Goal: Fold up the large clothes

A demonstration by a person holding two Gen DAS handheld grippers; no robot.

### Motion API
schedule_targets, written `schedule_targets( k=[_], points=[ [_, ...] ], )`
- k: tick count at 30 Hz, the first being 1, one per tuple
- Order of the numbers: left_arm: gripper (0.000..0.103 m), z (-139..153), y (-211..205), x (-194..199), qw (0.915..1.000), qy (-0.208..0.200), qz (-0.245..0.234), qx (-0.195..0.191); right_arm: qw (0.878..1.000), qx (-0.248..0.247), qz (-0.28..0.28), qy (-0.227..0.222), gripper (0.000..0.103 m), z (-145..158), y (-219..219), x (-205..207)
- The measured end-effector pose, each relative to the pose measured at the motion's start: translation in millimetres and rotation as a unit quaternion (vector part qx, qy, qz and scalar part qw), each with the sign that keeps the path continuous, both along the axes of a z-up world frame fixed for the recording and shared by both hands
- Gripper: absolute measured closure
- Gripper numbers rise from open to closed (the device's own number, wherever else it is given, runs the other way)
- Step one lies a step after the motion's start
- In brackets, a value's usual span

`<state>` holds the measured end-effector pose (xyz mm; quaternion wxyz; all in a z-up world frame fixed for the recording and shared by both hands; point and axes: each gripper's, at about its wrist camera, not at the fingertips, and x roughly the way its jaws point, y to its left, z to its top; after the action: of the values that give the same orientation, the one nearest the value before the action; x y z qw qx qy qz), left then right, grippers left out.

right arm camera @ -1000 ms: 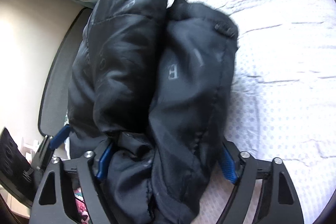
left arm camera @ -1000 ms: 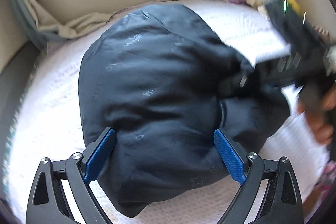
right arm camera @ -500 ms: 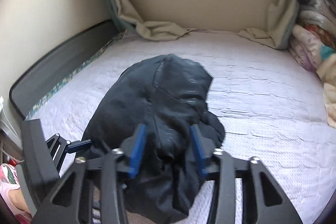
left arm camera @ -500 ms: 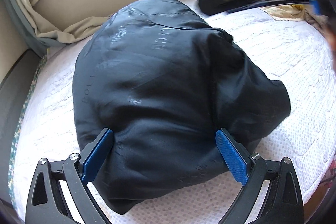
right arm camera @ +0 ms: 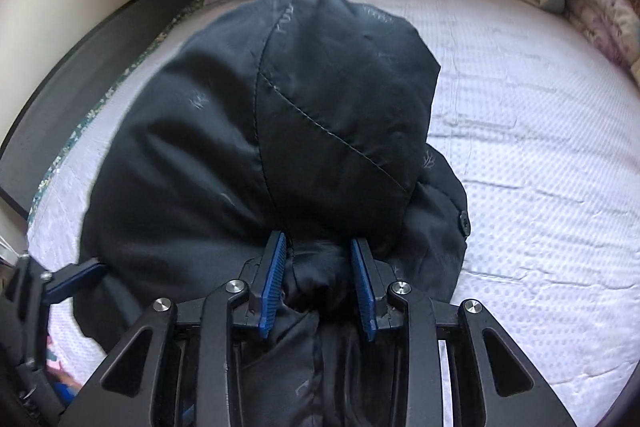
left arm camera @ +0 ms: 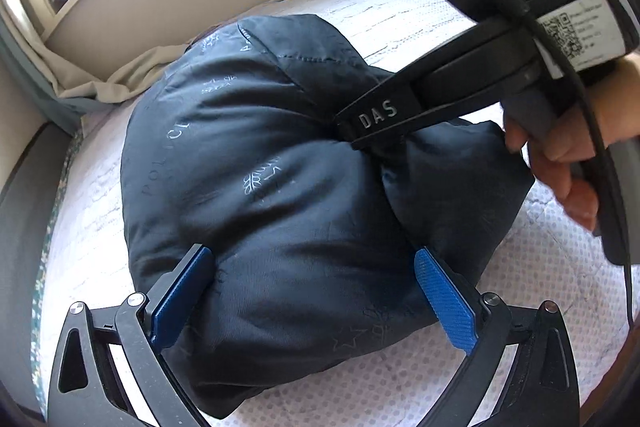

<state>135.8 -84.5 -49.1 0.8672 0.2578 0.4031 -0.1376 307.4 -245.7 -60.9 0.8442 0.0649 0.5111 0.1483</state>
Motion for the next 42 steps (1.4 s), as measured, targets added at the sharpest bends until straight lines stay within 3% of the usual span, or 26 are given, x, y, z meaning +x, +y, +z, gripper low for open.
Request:
schedule_targets(
  k=[4, 7, 8, 14, 19, 26, 40, 42],
  points=[
    [0.0, 7, 4, 4, 0.9998, 0.001, 0.01, -0.016, 0.999, 0.04, -0.022, 0.005, 0.073, 10, -11, 2],
    [0.0, 16, 12, 6, 0.999, 0.004, 0.023, -0.038, 0.997, 0.07, -0.041, 0.002, 0.057, 36, -21, -4],
    [0.0, 19, 15, 7, 0.9986, 0.004, 0.028, -0.045, 0.996, 0.071, -0.045, -0.01, 0.048, 49, -23, -10],
    [0.0, 40, 30, 6, 0.9964, 0.011, 0.049, -0.069, 0.994, 0.058, -0.036, -0.09, 0.039, 114, -28, -51],
    [0.0, 55, 35, -7, 0.9952, 0.013, 0.058, -0.078, 0.991, 0.054, -0.033, -0.12, 0.027, 142, -32, -81],
    [0.0, 68, 43, -40, 0.9926, 0.011, 0.077, -0.092, 0.994, 0.044, -0.028, -0.099, 0.014, 124, -28, -126],
    [0.0, 82, 75, -90, 0.9842, -0.043, 0.152, -0.081, 0.995, 0.017, -0.072, -0.069, 0.011, 90, -16, -191],
    [0.0, 79, 79, -96, 0.9815, -0.049, 0.167, -0.08, 0.996, 0.001, -0.067, -0.061, 0.0, 82, -11, -196]
  ],
)
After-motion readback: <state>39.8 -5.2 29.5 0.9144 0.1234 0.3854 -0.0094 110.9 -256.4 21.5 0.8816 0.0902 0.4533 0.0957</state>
